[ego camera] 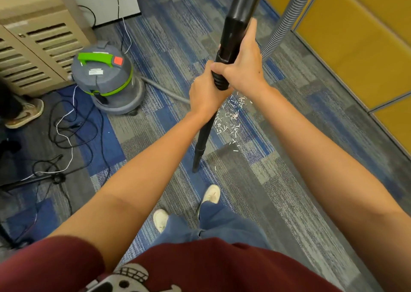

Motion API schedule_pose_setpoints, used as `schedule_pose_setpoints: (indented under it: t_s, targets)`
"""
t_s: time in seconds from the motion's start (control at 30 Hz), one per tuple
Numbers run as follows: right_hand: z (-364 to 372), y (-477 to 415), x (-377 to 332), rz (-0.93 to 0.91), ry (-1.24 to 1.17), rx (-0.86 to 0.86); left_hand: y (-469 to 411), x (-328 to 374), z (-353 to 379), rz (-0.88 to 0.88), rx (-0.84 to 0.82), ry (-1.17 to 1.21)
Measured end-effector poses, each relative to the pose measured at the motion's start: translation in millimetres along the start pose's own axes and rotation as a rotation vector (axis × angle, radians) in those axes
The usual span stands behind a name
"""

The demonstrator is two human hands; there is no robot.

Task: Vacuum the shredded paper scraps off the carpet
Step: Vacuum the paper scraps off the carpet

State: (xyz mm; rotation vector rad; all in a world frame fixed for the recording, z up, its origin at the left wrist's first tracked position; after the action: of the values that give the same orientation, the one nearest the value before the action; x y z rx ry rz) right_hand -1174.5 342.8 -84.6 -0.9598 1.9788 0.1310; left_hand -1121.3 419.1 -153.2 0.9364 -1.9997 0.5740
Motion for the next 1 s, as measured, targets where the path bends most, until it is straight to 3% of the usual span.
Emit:
schedule_pose_setpoints:
  t_s: [0.67, 1.0]
  targets:
    - [-37.4, -98.6, 45.9, -0.04, -0.041, -0.034, -85.9, 52.0, 51.4, -0.001, 0.037, -0.04]
    - [-33.4, -97.4, 80.1, 0.066, -0.093, -0.15, -77.2, 36.8, 77.3, -0.059, -0.022, -0.056]
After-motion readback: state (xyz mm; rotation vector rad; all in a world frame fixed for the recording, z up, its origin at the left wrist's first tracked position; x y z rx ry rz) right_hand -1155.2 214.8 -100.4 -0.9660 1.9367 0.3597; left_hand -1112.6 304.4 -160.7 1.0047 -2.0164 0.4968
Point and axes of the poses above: each hand's wrist, its own y-axis away from the middle knuckle, its own z-axis out of the palm, x = y × z, the point moved 6 cm from there along -y, towards the middle knuckle, and after that the axes turned 1 degree about x, right-handed, at the moved point
